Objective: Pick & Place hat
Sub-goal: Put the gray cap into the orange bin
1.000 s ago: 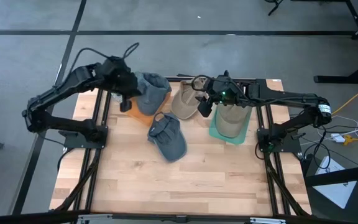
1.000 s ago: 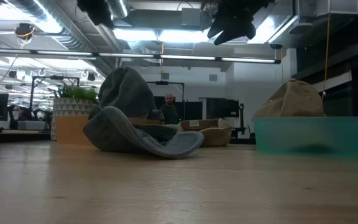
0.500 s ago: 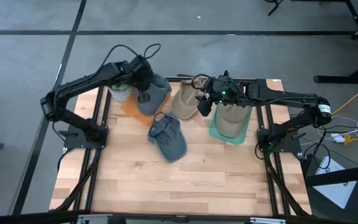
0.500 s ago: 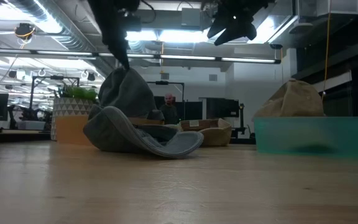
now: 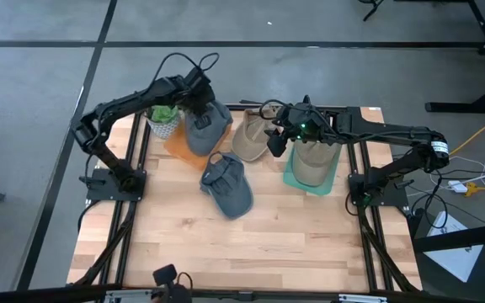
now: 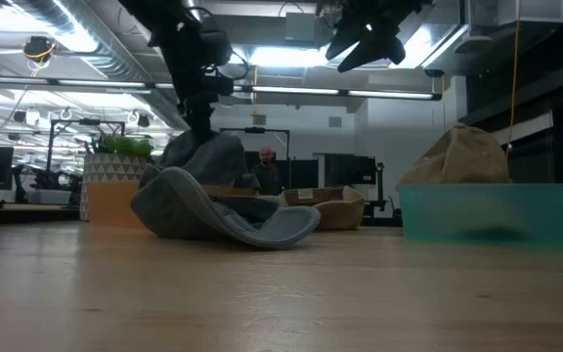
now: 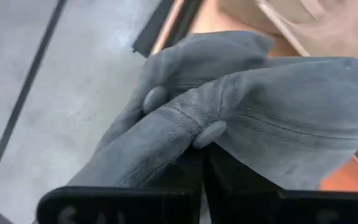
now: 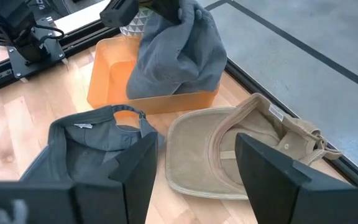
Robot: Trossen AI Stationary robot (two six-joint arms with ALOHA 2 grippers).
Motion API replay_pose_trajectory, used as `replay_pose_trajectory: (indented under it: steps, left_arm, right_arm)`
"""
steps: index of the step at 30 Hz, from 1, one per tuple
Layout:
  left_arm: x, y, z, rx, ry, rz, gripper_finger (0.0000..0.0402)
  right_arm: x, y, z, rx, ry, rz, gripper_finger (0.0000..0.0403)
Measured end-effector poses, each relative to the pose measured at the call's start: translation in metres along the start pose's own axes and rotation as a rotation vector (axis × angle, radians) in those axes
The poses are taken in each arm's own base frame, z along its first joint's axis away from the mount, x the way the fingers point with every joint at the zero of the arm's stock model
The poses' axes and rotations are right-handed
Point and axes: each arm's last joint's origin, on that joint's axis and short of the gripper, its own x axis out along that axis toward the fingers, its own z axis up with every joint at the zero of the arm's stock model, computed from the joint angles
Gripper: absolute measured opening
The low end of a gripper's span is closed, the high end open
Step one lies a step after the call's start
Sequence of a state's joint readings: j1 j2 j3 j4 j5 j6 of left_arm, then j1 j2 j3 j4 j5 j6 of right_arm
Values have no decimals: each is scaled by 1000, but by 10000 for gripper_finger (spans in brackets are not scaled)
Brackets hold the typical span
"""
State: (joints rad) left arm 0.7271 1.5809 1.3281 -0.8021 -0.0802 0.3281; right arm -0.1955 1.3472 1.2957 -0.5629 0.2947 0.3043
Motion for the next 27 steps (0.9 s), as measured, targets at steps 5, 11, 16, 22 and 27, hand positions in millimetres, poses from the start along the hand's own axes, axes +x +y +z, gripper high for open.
replay_pose_trajectory:
  steps: [5, 11, 16, 22, 27]
  left_arm:
    - [-24, 8, 2, -59, -37, 24, 2]
    - [-84, 11, 3, -140, -208, 60, 2]
    - [-131, 5, -5, -181, -364, 11, 4]
    - [-173, -10, -19, -209, -523, -165, 2]
    - [-191, -27, -27, -199, -561, -258, 4]
  right_arm:
    - [0, 0, -1, -1, 10, -3, 212]
    - [0, -1, -4, -6, 39, -11, 212]
    - [0, 0, -6, 8, 73, 29, 212]
    - [2, 4, -8, 115, 136, 154, 212]
    - [19, 12, -16, 192, 247, 243, 212]
